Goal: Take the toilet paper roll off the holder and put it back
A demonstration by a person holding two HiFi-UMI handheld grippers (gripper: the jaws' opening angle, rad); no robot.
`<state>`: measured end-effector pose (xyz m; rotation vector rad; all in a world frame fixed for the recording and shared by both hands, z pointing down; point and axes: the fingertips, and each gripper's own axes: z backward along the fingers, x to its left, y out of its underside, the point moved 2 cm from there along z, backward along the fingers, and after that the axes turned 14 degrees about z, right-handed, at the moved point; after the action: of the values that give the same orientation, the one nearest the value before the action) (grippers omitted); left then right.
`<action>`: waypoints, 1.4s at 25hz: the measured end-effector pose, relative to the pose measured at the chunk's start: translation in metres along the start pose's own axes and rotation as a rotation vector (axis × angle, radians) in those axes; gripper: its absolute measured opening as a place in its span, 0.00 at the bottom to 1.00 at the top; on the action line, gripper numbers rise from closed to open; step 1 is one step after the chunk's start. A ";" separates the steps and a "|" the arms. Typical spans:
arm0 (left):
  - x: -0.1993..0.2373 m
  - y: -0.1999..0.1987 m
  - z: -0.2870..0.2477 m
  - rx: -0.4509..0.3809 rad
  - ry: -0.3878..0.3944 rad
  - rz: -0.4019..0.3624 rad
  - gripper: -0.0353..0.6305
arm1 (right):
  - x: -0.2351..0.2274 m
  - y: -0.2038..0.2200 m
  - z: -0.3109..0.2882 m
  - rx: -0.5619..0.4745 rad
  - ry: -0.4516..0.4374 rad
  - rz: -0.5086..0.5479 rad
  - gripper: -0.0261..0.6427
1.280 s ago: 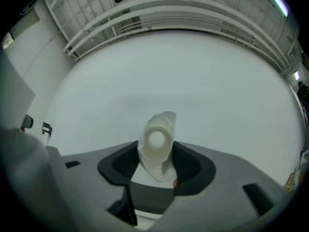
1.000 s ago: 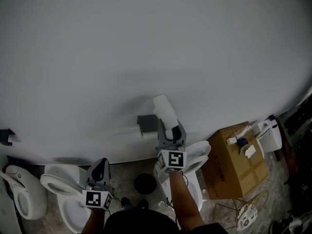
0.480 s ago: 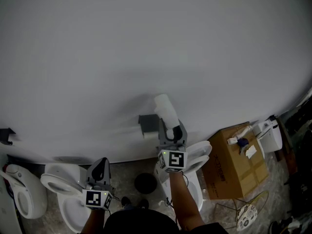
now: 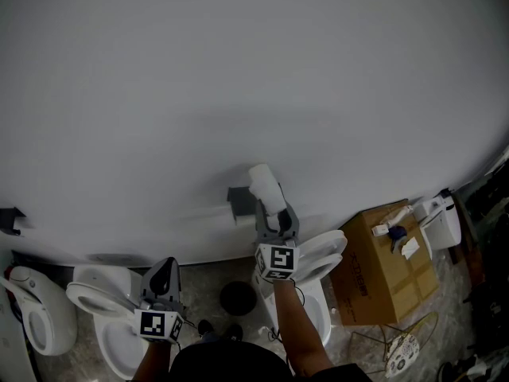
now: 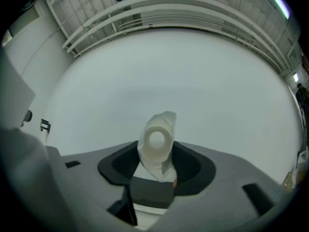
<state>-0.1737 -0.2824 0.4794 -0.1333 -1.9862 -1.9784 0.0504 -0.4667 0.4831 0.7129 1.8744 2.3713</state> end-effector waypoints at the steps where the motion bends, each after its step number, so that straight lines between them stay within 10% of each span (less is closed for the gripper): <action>1: 0.001 0.000 0.000 -0.001 -0.001 0.000 0.06 | 0.001 0.005 -0.001 0.011 -0.001 -0.003 0.35; 35: 0.005 0.001 0.000 0.000 -0.021 0.011 0.06 | 0.029 0.089 -0.009 0.200 -0.121 -0.087 0.36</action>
<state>-0.1784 -0.2831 0.4814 -0.1648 -1.9943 -1.9783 0.0431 -0.4895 0.5740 0.7530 2.0639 2.0616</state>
